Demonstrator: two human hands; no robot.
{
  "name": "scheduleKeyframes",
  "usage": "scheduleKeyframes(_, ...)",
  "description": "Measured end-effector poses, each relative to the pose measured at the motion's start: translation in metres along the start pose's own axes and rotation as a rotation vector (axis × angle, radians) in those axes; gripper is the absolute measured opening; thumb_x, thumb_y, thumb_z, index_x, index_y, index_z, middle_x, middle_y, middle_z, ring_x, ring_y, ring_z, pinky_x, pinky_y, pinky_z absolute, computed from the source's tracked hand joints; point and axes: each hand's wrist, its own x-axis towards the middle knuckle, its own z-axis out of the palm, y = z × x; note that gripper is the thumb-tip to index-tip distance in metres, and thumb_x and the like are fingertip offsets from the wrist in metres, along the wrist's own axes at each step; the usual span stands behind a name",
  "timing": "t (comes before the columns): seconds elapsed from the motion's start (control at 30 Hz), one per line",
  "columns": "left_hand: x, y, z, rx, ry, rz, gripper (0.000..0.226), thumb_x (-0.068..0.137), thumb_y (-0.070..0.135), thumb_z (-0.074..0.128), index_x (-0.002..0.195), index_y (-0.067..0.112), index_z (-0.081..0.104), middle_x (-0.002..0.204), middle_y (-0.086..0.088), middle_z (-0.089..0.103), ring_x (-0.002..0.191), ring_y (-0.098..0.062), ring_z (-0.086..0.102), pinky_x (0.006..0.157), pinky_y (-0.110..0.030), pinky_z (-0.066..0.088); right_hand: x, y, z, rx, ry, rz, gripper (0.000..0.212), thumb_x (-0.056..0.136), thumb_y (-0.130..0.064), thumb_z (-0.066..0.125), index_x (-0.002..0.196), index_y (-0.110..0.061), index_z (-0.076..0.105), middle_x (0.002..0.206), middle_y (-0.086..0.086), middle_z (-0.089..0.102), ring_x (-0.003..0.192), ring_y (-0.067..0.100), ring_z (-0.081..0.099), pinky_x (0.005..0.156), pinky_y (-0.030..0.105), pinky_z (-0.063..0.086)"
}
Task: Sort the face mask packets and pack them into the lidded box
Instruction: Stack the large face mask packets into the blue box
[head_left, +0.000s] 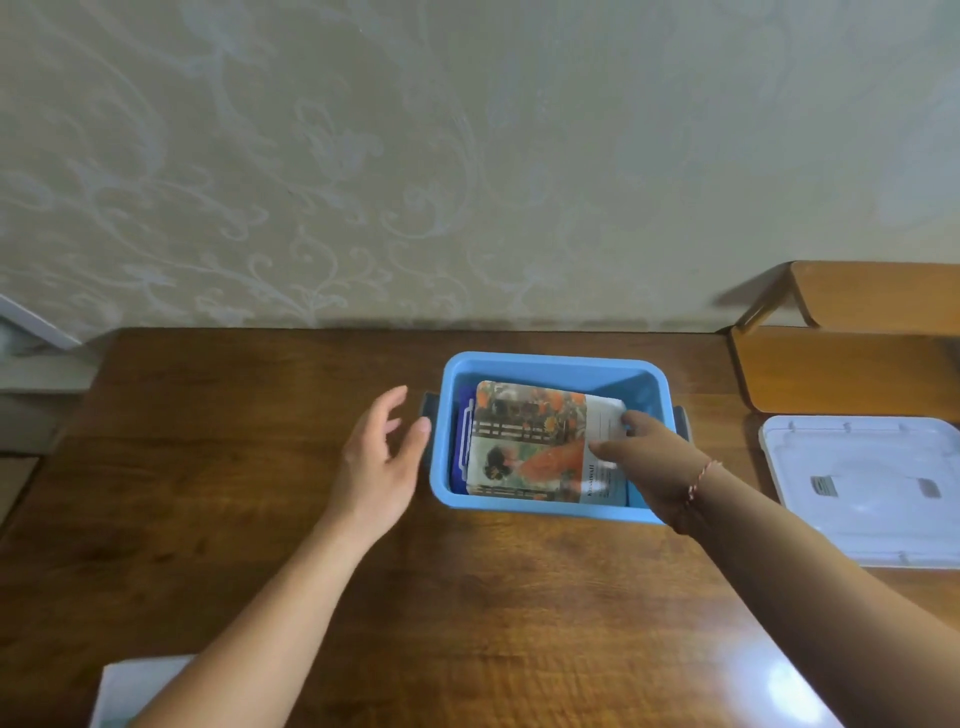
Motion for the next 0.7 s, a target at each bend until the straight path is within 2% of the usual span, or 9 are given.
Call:
scheduleKeyframes(0.07,0.0,0.011,0.01,0.027,-0.021,0.065,0.062,0.095,0.038,0.054,0.15,0.027,0.029,0.157,0.004,0.03,0.137,-0.012,0.037,0.108,-0.034,0.037,0.002,0.002,0.002,-0.057,-0.031,-0.012,0.04,0.089,-0.007,0.063,0.125,-0.012,0.048,0.116,0.012,0.062,0.107,0.03,0.062,0.092,0.051,0.053)
scheduleKeyframes(0.17,0.006,0.027,0.025,0.208,-0.059,0.218,0.072,0.095,0.033,0.059,0.154,0.034,0.017,0.162,0.005,0.012,0.148,-0.015,0.018,0.116,-0.034,0.024,0.005,0.004,0.009,-0.075,0.014,-0.022,0.052,0.086,-0.007,0.066,0.131,-0.017,0.043,0.117,0.01,0.06,0.107,0.029,0.06,0.092,0.053,0.052)
scheduleKeyframes(0.27,0.015,0.033,0.037,0.349,-0.166,0.232,0.071,0.096,0.025,0.059,0.153,0.04,0.019,0.163,0.009,-0.002,0.15,-0.019,0.008,0.119,-0.04,0.025,0.007,0.002,0.016,-0.076,0.057,0.011,0.068,0.087,-0.008,0.066,0.142,-0.023,0.03,0.11,0.007,0.056,0.104,0.026,0.057,0.094,0.052,0.05)
scheduleKeyframes(0.37,0.018,0.029,0.041,0.36,-0.184,0.216,0.062,0.096,0.023,0.059,0.15,0.035,0.031,0.162,0.01,-0.004,0.15,-0.019,0.01,0.118,-0.043,0.028,0.014,0.0,0.017,0.006,0.107,0.054,0.075,0.085,-0.008,0.068,0.145,-0.026,0.025,0.109,0.008,0.055,0.1,0.027,0.056,0.092,0.055,0.05)
scheduleKeyframes(0.5,0.019,0.023,0.041,0.372,-0.19,0.248,0.061,0.096,0.024,0.058,0.15,0.031,0.032,0.161,0.014,-0.007,0.15,-0.017,0.009,0.118,-0.039,0.026,0.023,0.0,0.022,0.048,0.144,0.122,0.078,0.08,-0.006,0.073,0.139,-0.023,0.025,0.106,0.011,0.057,0.096,0.029,0.058,0.088,0.057,0.052)
scheduleKeyframes(0.63,0.021,0.023,0.041,0.336,-0.184,0.251,0.06,0.094,0.022,0.06,0.149,0.028,0.035,0.161,0.013,-0.004,0.149,-0.017,0.01,0.117,-0.038,0.025,0.028,0.001,0.027,0.036,0.164,0.161,0.071,0.077,-0.008,0.077,0.131,-0.018,0.031,0.103,0.012,0.058,0.085,0.027,0.058,0.076,0.048,0.053)
scheduleKeyframes(0.7,0.021,0.023,0.042,0.331,-0.175,0.255,0.06,0.094,0.02,0.06,0.148,0.027,0.036,0.161,0.012,-0.002,0.149,-0.017,0.011,0.117,-0.037,0.026,0.031,0.002,0.03,0.021,0.164,0.161,0.075,0.071,-0.012,0.081,0.127,-0.02,0.033,0.105,0.013,0.059,0.09,0.03,0.06,0.081,0.052,0.054)
